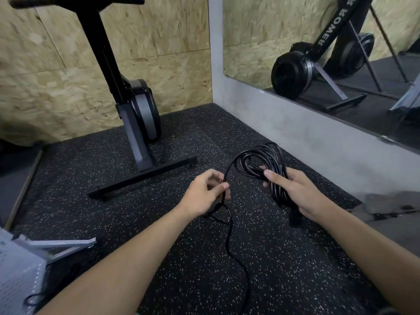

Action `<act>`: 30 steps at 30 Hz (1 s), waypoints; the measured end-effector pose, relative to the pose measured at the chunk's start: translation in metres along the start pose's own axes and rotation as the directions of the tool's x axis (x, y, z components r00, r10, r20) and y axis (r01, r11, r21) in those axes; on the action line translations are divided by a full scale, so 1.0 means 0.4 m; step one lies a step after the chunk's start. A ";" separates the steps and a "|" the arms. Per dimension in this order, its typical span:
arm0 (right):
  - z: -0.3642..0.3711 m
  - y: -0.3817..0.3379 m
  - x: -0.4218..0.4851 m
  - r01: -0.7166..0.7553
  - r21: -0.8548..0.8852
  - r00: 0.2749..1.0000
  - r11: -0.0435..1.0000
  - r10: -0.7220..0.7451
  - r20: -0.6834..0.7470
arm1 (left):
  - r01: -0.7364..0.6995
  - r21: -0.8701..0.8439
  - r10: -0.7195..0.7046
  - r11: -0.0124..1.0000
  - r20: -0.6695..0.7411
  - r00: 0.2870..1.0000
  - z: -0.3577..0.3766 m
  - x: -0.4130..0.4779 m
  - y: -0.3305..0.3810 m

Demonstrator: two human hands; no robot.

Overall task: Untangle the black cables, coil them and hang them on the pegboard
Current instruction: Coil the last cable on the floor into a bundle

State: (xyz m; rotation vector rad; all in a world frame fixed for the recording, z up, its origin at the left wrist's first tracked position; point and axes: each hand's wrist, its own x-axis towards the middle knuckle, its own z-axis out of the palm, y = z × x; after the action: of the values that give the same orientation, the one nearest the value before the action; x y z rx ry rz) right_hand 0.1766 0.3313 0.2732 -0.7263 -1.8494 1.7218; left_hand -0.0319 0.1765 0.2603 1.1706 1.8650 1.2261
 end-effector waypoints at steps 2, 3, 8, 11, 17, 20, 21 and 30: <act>0.011 0.003 -0.001 -0.005 0.060 0.999 0.998 0.008 -0.053 | -0.017 -0.096 0.009 0.995 -0.083 0.997 0.021 -0.004 0.009; 0.018 0.003 -0.001 -0.003 0.091 0.998 0.996 0.009 -0.068 | -0.033 -0.121 0.018 0.992 -0.122 0.992 0.031 -0.004 0.016; 0.055 -0.003 -0.001 0.034 0.159 0.994 0.987 -0.017 -0.104 | -0.060 -0.206 0.018 0.977 -0.202 0.979 0.073 -0.004 0.048; 0.078 0.002 -0.005 0.030 0.164 0.995 0.986 -0.013 -0.103 | -0.070 -0.128 0.042 0.989 -0.210 0.977 0.095 0.001 0.052; 0.122 0.003 -0.011 0.019 0.238 0.996 0.971 0.001 -0.086 | -0.122 0.042 0.128 0.992 -0.250 0.960 0.094 0.000 0.064; 0.119 -0.006 -0.009 0.027 0.252 0.995 0.967 -0.003 -0.095 | -0.125 0.107 0.139 0.986 -0.143 0.980 0.095 -0.003 0.059; 0.116 -0.011 -0.009 0.019 0.281 0.995 0.959 0.008 -0.095 | -0.122 0.136 0.128 0.983 -0.033 0.991 0.096 -0.004 0.048; 0.066 -0.030 -0.007 0.008 0.272 0.985 0.962 0.039 -0.168 | -0.153 0.351 0.141 0.924 0.058 0.988 0.064 0.013 -0.023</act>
State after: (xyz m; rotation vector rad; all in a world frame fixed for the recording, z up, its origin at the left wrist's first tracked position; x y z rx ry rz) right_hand 0.1600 0.3094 0.2835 -0.7525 -1.4591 1.8144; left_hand -0.0157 0.1894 0.2419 1.5372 2.0619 0.9610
